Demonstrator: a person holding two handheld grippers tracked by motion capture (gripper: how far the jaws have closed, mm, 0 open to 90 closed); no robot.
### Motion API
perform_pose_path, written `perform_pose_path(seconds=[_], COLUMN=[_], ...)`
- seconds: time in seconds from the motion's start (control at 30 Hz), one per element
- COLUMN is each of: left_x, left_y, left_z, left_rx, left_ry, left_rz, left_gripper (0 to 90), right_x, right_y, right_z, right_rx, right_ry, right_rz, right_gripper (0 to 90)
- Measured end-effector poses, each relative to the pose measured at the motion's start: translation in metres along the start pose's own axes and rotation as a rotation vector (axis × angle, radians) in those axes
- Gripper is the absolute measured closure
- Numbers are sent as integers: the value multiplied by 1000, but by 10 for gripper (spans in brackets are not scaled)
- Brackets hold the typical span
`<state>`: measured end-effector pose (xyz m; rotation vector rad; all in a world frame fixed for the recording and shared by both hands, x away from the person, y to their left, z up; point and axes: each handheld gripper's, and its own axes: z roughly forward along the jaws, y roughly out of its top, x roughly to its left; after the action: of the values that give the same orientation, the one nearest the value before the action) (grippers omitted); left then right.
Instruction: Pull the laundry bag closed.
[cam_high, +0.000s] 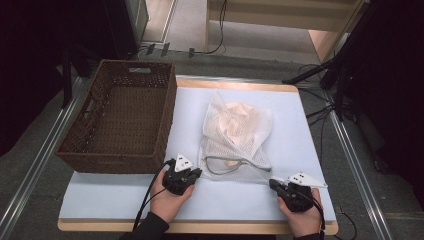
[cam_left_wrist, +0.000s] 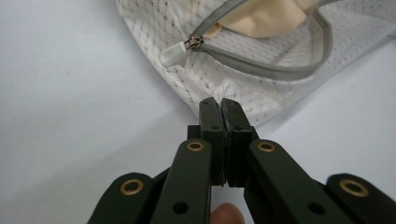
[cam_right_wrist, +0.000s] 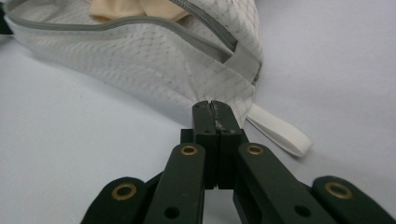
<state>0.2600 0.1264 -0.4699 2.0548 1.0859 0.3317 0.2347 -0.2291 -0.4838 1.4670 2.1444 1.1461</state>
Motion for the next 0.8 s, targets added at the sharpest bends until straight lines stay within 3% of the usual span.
perform_pose_path(seconds=[0.1, 0.3, 0.4, 0.43, 0.5, 0.63, 0.67, 0.73, 0.77, 0.8], left_x=[-6, -17, -25, -25, -21, -17, -17, -16, -16, -15], left_y=[-9, -22, -27, -28, -27, -26, -26, -25, -25, -25], left_z=[-9, -18, -20, -20, -20, -21, -21, -21, -21, -21], left_rx=[-15, 7, 13, 15, 6, -10, -16, -14, -14, -13], left_ry=[-6, -56, -69, -67, -69, -72, -69, -72, -76, -69], left_rz=[3, -1, 18, 13, -9, -24, -30, -32, -30, -28], left_gripper=[896, 896, 894, 877, 839, 749, 691, 666, 666, 660], right_x=[2, 2, 2, 5, 14, 37, 44, 67, 67, 82], right_y=[-3, -5, -7, -8, -7, 1, 5, 15, 15, 20], right_z=[0, -6, -9, -12, -14, -15, -14, -7, -7, 2], right_rx=[11, 33, 29, 0, -37, -86, -97, -107, -107, -97], right_ry=[-10, -60, -68, -67, -54, -20, 0, 93, 93, 150], right_rz=[0, -9, 1, 10, 5, -45, -66, -102, -102, -133], right_gripper=[900, 900, 900, 891, 752, 663, 647, 607, 607, 584])
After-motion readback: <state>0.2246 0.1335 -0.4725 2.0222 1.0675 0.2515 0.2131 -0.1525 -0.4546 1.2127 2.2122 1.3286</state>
